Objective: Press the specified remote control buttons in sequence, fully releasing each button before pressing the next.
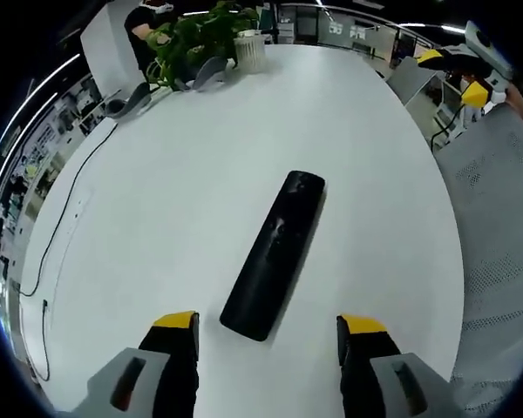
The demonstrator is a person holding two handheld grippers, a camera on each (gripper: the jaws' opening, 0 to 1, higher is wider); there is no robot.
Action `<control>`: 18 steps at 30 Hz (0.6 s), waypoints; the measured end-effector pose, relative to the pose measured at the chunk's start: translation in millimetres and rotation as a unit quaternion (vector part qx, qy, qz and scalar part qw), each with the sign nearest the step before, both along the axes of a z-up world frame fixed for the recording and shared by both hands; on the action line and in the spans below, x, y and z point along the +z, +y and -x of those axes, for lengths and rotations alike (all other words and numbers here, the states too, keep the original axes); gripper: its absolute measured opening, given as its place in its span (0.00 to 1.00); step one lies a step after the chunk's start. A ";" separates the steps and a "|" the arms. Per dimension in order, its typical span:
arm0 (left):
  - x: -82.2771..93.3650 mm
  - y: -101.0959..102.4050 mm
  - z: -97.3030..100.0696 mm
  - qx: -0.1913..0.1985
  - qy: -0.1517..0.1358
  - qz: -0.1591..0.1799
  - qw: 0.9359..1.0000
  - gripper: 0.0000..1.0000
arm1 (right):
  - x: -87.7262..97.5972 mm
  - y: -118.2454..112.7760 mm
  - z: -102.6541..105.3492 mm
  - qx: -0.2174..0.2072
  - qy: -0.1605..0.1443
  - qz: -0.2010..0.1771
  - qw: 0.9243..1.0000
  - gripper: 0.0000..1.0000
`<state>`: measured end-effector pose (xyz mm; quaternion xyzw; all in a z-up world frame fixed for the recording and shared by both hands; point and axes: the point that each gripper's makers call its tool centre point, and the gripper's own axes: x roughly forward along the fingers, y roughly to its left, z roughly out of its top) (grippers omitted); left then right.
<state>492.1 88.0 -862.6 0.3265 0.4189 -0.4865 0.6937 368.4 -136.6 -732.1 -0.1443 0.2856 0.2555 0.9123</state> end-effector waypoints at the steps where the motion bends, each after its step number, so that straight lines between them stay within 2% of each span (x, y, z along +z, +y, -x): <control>1: -0.5 -0.7 0.3 -0.002 0.002 0.001 1.000 0.66 | -0.1 0.3 0.2 0.001 0.001 0.000 1.000 0.40; 8: -1.3 -5.4 -0.1 -0.012 0.004 0.003 1.000 0.62 | -1.2 1.7 0.9 0.005 0.004 0.000 1.000 0.38; 11: -2.4 -8.0 7.3 -0.024 0.024 0.006 0.999 0.55 | -1.9 1.7 1.2 0.006 0.005 0.002 1.000 0.38; 18: -1.6 -8.4 9.7 -0.029 0.023 0.010 0.999 0.47 | -2.9 2.4 1.5 0.008 0.008 0.002 1.000 0.37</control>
